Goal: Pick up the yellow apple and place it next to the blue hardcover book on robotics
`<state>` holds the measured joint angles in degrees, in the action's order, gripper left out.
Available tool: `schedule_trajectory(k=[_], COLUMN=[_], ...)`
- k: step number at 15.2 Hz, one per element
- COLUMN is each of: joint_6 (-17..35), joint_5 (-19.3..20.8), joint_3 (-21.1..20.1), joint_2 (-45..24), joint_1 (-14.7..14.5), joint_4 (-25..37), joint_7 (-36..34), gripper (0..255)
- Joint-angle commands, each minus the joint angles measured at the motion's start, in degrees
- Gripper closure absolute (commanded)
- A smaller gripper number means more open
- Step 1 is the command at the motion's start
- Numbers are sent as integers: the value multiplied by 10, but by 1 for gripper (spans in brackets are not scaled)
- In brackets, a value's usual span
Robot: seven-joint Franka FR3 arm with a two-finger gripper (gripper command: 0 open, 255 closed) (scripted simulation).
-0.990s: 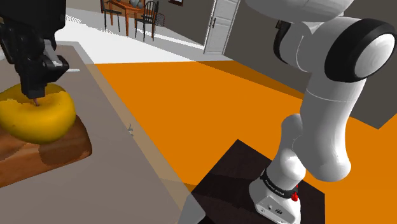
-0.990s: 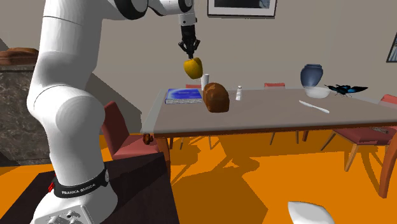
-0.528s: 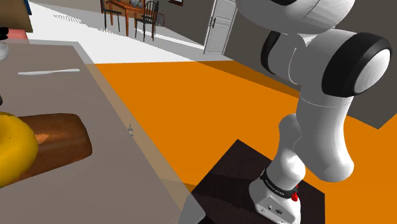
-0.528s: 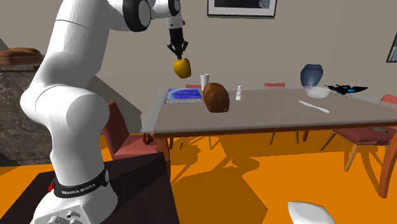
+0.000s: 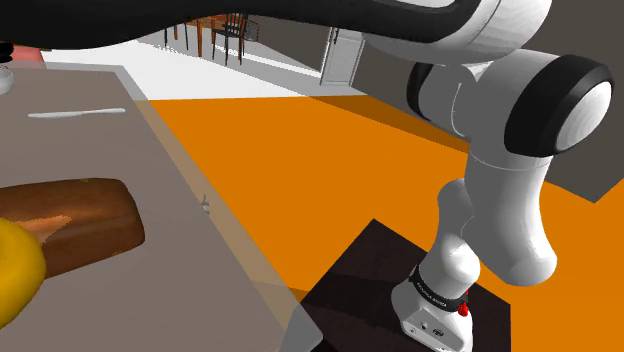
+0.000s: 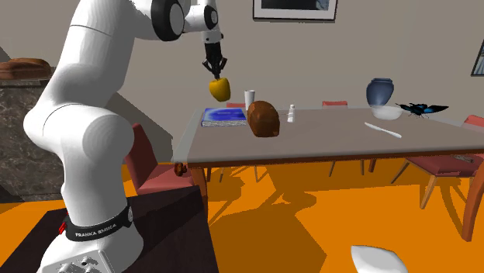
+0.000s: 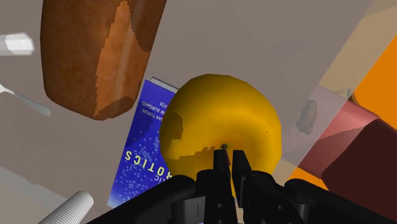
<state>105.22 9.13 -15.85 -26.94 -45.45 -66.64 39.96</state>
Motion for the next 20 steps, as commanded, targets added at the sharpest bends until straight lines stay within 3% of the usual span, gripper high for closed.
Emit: schedule_trajectory(k=[1, 20], joint_6=[17, 163], joint_5=[-1, 5], joint_3=[0, 4], joint_2=[4, 5], joint_1=[2, 12], joint_4=[-21, -168], joint_7=[-1, -12], gripper=[255, 255])
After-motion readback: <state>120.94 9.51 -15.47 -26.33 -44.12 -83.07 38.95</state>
